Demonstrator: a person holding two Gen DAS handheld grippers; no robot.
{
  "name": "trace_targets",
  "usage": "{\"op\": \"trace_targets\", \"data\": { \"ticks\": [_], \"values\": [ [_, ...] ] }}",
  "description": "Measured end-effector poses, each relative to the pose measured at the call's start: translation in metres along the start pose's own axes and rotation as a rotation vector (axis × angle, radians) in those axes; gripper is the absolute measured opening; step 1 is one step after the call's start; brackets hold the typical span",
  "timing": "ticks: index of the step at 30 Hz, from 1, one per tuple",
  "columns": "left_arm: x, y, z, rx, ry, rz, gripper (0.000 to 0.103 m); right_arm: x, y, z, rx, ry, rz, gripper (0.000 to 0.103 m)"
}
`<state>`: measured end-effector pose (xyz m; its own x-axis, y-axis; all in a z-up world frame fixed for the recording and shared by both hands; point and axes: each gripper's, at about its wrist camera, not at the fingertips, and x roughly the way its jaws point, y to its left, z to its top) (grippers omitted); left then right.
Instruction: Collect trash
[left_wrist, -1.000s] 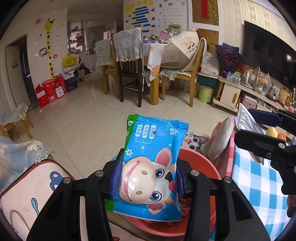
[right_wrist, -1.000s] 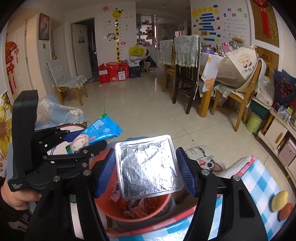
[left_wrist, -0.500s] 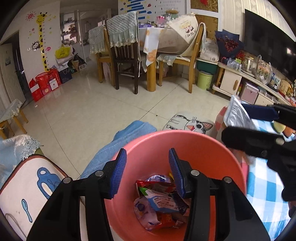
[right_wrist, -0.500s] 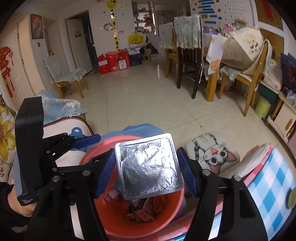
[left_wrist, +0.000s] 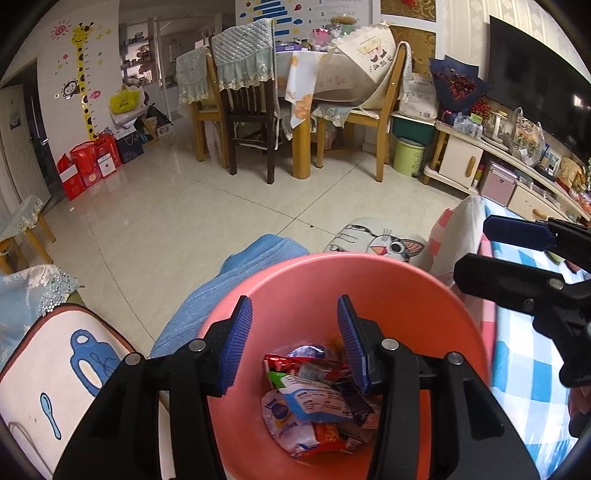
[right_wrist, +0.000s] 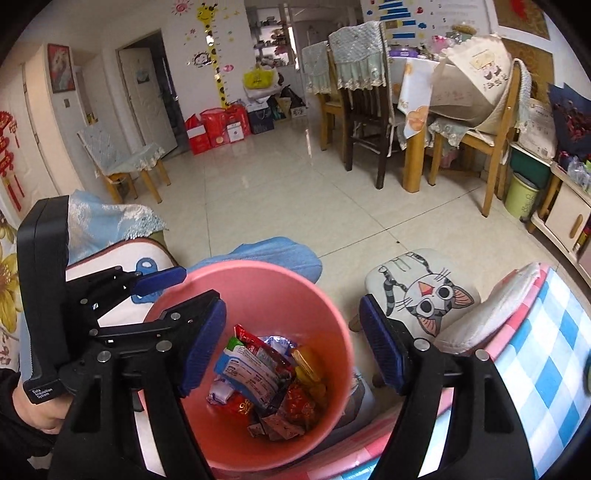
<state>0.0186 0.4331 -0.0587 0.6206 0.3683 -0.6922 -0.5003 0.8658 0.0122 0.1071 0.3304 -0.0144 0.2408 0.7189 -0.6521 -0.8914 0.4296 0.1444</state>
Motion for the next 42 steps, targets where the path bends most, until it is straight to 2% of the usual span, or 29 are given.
{"op": "trace_targets", "data": {
  "ticks": [5, 9, 12, 14, 19, 25, 33, 37, 42],
  "values": [
    [-0.021, -0.027, 0.004, 0.032, -0.032, -0.026, 0.058, -0.039, -0.014, -0.009, 0.021, -0.054, -0.058, 0.078],
    [-0.045, -0.059, 0.008, 0.082, -0.059, -0.084, 0.063, -0.083, -0.031, -0.020, 0.055, -0.108, -0.123, 0.080],
    [-0.064, -0.086, 0.010, 0.113, -0.070, -0.135, 0.070, -0.122, -0.045, -0.035, 0.085, -0.152, -0.190, 0.084],
    [-0.078, -0.105, 0.010, 0.136, -0.085, -0.166, 0.078, -0.150, -0.056, -0.047, 0.109, -0.189, -0.236, 0.092],
    [-0.110, -0.156, 0.010, 0.181, -0.114, -0.235, 0.089, -0.215, -0.089, -0.085, 0.188, -0.238, -0.352, 0.094],
    [-0.141, -0.229, 0.003, 0.270, -0.129, -0.297, 0.093, -0.282, -0.125, -0.143, 0.268, -0.260, -0.501, 0.098],
    [-0.175, -0.310, -0.015, 0.350, -0.148, -0.350, 0.096, -0.355, -0.160, -0.220, 0.363, -0.287, -0.658, 0.099],
    [-0.184, -0.342, -0.023, 0.368, -0.136, -0.377, 0.097, -0.381, -0.172, -0.252, 0.396, -0.286, -0.710, 0.099],
    [-0.191, -0.379, -0.039, 0.400, -0.162, -0.395, 0.098, -0.401, -0.189, -0.283, 0.444, -0.304, -0.723, 0.099]
  ]
}}
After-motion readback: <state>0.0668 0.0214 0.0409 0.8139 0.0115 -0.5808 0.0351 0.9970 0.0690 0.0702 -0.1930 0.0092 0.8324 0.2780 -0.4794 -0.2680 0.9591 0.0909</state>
